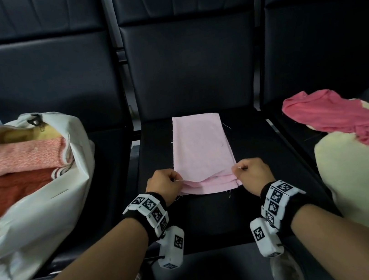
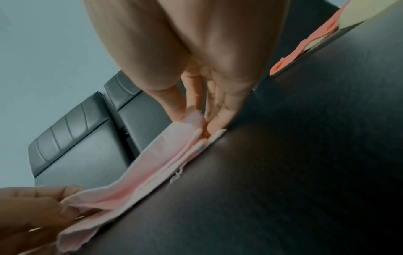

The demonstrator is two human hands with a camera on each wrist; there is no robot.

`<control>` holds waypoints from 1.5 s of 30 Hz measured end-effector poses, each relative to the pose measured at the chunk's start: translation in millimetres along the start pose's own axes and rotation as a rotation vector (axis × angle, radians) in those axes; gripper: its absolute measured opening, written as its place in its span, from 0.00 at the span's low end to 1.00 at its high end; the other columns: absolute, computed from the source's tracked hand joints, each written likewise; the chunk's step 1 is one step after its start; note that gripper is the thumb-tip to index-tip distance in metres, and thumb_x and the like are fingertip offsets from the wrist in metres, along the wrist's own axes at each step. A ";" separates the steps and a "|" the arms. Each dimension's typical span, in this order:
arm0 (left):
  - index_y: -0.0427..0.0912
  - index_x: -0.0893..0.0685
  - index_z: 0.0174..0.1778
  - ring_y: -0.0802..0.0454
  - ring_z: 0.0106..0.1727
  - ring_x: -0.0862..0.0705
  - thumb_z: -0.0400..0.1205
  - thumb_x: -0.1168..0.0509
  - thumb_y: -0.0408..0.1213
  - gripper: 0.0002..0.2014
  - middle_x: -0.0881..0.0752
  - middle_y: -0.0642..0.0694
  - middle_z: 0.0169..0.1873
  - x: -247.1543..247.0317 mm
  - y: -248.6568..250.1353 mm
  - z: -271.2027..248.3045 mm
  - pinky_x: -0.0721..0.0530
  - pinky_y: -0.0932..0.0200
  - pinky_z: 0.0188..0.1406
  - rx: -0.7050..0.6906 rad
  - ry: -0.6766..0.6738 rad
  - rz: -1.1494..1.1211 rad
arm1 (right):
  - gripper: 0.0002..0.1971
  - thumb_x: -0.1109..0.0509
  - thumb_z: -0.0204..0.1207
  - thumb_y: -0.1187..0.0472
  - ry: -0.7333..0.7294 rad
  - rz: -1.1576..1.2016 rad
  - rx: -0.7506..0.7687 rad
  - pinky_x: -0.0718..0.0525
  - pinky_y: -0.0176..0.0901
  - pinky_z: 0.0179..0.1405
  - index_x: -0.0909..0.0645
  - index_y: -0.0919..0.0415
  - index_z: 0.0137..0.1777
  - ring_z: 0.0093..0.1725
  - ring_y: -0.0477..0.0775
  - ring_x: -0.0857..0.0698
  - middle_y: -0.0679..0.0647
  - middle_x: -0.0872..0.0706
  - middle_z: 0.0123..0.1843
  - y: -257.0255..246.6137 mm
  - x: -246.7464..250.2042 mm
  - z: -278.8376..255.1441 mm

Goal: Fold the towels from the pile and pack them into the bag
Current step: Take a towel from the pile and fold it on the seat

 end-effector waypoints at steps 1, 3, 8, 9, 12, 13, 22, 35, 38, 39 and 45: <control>0.47 0.10 0.41 0.61 0.37 0.16 0.78 0.30 0.34 0.04 0.11 0.51 0.38 -0.3 -0.4 -0.6 0.27 0.72 0.27 -0.001 -0.004 0.006 | 0.13 0.30 0.83 0.57 -0.006 -0.003 -0.012 0.26 0.39 0.37 0.13 0.63 0.40 0.39 0.52 0.17 0.53 0.14 0.35 0.9 -1.5 -0.8; 0.46 0.10 0.41 0.60 0.38 0.17 0.78 0.30 0.34 0.04 0.11 0.50 0.39 -1.0 -1.6 -1.6 0.26 0.70 0.29 -0.002 -0.001 0.019 | 0.22 0.31 0.84 0.53 0.007 0.004 -0.060 0.28 0.41 0.28 0.17 0.72 0.36 0.32 0.53 0.23 0.56 0.23 0.28 4.2 -2.4 -1.0; 0.46 0.11 0.40 0.57 0.41 0.16 0.77 0.28 0.35 0.02 0.12 0.51 0.38 -4.1 -6.4 -4.0 0.25 0.67 0.32 0.003 -0.001 0.023 | 0.10 0.26 0.80 0.58 0.025 0.028 -0.103 0.18 0.40 0.48 0.11 0.66 0.47 0.45 0.55 0.14 0.55 0.12 0.43 -1.6 -0.4 2.5; 0.47 0.12 0.39 0.57 0.41 0.16 0.77 0.28 0.35 0.03 0.12 0.52 0.38 -4.5 -7.2 -4.0 0.25 0.67 0.32 0.003 -0.003 0.024 | 0.09 0.24 0.78 0.59 0.020 0.032 -0.112 0.15 0.43 0.54 0.12 0.66 0.50 0.50 0.57 0.12 0.56 0.10 0.48 -3.0 -1.4 3.8; 0.50 0.13 0.37 0.56 0.42 0.16 0.77 0.27 0.36 0.05 0.12 0.52 0.39 -5.2 -9.4 -3.0 0.27 0.69 0.31 -0.001 -0.004 0.040 | 0.07 0.23 0.75 0.63 -0.031 0.018 -0.134 0.10 0.56 0.53 0.18 0.64 0.43 0.47 0.64 0.09 0.61 0.08 0.47 -7.9 -9.8 6.2; 0.50 0.13 0.37 0.57 0.42 0.17 0.78 0.27 0.36 0.06 0.12 0.53 0.39 -5.3 -9.9 -3.2 0.27 0.69 0.31 -0.003 -0.002 0.047 | 0.06 0.23 0.75 0.64 -0.051 0.007 -0.141 0.10 0.57 0.52 0.18 0.64 0.43 0.46 0.64 0.08 0.62 0.08 0.46 -9.6 -12.6 6.6; 0.50 0.14 0.37 0.58 0.40 0.17 0.77 0.30 0.36 0.05 0.12 0.53 0.38 -6.4 -11.4 -3.0 0.26 0.66 0.32 0.017 -0.011 0.017 | 0.21 0.27 0.77 0.65 0.009 0.107 -0.225 0.16 0.50 0.65 0.18 0.67 0.70 0.63 0.64 0.14 0.63 0.13 0.65 0.3 -14.7 7.9; 0.41 0.15 0.31 0.52 0.56 0.16 0.76 0.29 0.34 0.08 0.16 0.56 0.60 -21.9 0.3 -10.0 0.24 0.63 0.48 -0.101 -0.115 0.152 | 0.15 0.28 0.73 0.63 -0.035 -0.186 -0.191 0.21 0.43 0.38 0.25 0.64 0.58 0.48 0.62 0.16 0.60 0.16 0.52 -1.5 -19.4 -11.1; 0.45 0.17 0.32 0.50 0.56 0.16 0.76 0.29 0.37 0.08 0.17 0.55 0.59 -22.7 1.6 -9.9 0.24 0.62 0.47 -0.094 -0.071 0.161 | 0.22 0.28 0.73 0.63 -0.012 -0.328 -0.168 0.19 0.50 0.53 0.28 0.66 0.65 0.63 0.69 0.19 0.64 0.21 0.65 -6.8 -15.9 -15.8; 0.44 0.16 0.34 0.50 0.52 0.16 0.77 0.29 0.38 0.07 0.16 0.53 0.54 -21.9 2.2 -10.1 0.24 0.62 0.43 -0.084 -0.047 0.150 | 0.23 0.28 0.73 0.64 -0.016 -0.348 -0.173 0.20 0.51 0.53 0.29 0.66 0.67 0.65 0.69 0.20 0.65 0.23 0.67 -8.0 -15.2 -16.7; 0.51 0.18 0.61 0.48 0.54 0.20 0.80 0.31 0.47 0.14 0.18 0.47 0.59 -15.5 0.4 -12.1 0.23 0.56 0.48 0.029 0.005 0.171 | 0.22 0.29 0.76 0.65 -0.101 -0.371 -0.232 0.17 0.50 0.44 0.33 0.67 0.66 0.52 0.65 0.14 0.64 0.17 0.59 -12.5 -16.2 -18.2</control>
Point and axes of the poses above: each hand's wrist, its own z-axis towards the middle knuckle, its own x-axis out of the back of the hand, y = z × x, the point moved 9 cm from there along z, towards the middle knuckle
